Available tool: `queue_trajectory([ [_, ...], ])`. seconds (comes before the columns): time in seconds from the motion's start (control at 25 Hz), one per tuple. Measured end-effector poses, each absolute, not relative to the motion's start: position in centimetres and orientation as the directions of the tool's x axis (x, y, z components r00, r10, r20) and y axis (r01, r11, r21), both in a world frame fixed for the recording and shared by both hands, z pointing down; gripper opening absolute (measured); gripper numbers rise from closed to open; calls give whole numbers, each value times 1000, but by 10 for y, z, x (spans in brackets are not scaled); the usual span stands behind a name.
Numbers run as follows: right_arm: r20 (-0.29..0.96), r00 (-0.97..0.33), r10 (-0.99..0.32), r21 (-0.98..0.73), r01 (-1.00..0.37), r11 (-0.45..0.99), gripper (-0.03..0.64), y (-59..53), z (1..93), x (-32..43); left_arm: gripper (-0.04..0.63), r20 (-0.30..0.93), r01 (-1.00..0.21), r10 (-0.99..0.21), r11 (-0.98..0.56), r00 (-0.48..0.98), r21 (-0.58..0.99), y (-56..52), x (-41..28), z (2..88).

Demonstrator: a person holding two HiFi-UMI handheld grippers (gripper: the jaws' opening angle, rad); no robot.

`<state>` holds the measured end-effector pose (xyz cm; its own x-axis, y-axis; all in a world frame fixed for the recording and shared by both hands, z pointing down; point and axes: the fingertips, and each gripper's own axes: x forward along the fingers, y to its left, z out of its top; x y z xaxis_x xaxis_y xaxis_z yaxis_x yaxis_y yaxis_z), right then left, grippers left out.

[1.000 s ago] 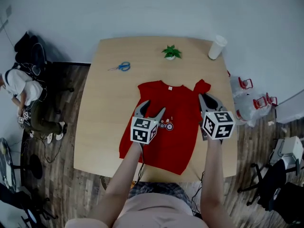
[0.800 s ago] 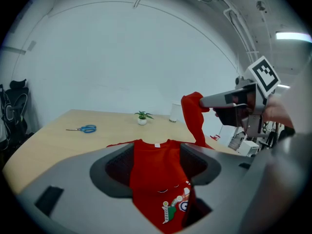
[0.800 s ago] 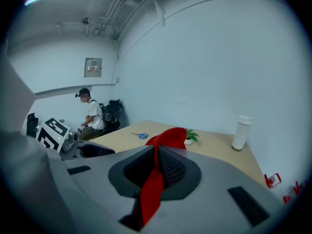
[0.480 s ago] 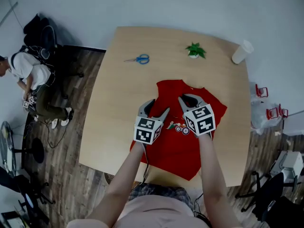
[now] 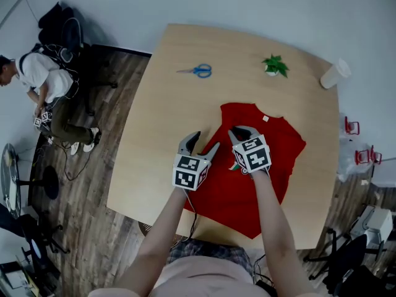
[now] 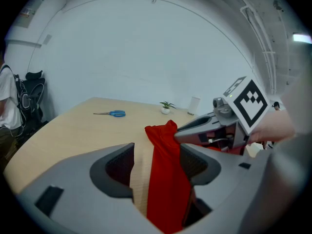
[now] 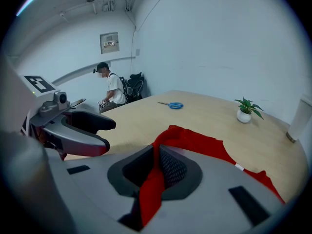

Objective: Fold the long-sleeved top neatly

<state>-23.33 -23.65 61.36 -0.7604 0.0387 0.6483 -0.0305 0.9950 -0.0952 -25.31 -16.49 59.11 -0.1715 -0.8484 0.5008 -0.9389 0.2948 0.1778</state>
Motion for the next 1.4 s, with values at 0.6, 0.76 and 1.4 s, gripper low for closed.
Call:
queue_trajectory([
  [0.6, 525, -850, -39, -136, -129, 982, 161, -257, 562, -222, 290, 498, -956, -849, 268, -177, 117, -166, -264, 575],
  [0.76, 535, -835, -127, -104, -215, 971, 161, -297, 555, -181, 299, 527, -980, -840, 191, -129, 64, -196, -264, 567],
  [1.4, 693, -699, -175, 146, -101, 984, 164, -418, 578, -96, 310, 724, -949, -664, -313, 184, -46, -327, -251, 581],
])
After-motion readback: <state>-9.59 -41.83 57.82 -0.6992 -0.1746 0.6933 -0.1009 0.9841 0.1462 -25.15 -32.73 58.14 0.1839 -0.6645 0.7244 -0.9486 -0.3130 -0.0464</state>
